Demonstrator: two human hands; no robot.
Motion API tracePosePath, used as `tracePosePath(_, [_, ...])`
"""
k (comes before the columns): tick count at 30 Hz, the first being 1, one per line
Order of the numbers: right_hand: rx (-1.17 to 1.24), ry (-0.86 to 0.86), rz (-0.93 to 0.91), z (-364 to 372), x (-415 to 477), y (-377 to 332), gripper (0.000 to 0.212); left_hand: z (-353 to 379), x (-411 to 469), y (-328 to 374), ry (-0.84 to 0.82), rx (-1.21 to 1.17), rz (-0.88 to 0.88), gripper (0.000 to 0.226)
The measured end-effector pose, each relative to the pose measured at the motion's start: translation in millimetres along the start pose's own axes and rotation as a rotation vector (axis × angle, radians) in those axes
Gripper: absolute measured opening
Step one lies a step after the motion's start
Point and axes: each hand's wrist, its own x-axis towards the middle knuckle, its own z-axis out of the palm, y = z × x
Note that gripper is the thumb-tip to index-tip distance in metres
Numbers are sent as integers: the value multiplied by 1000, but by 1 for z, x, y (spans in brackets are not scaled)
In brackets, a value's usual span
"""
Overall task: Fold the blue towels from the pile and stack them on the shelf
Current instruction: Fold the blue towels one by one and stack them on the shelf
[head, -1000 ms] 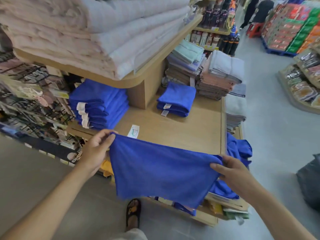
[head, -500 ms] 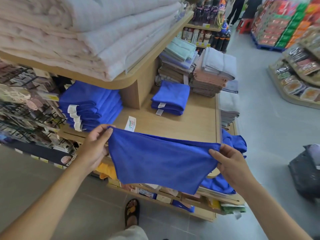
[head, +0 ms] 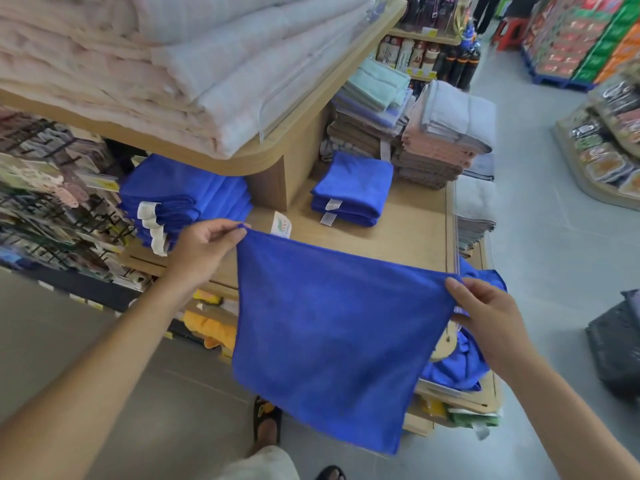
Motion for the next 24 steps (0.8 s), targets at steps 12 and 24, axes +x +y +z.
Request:
tracePosePath(12, [-173,201,-32,23,137,-32,16,64,144,-6,21,-10,-187,31])
tracePosePath(24, [-207,283,-113,30,178,-60,5,64,174,-16,-1,-84,-222,16])
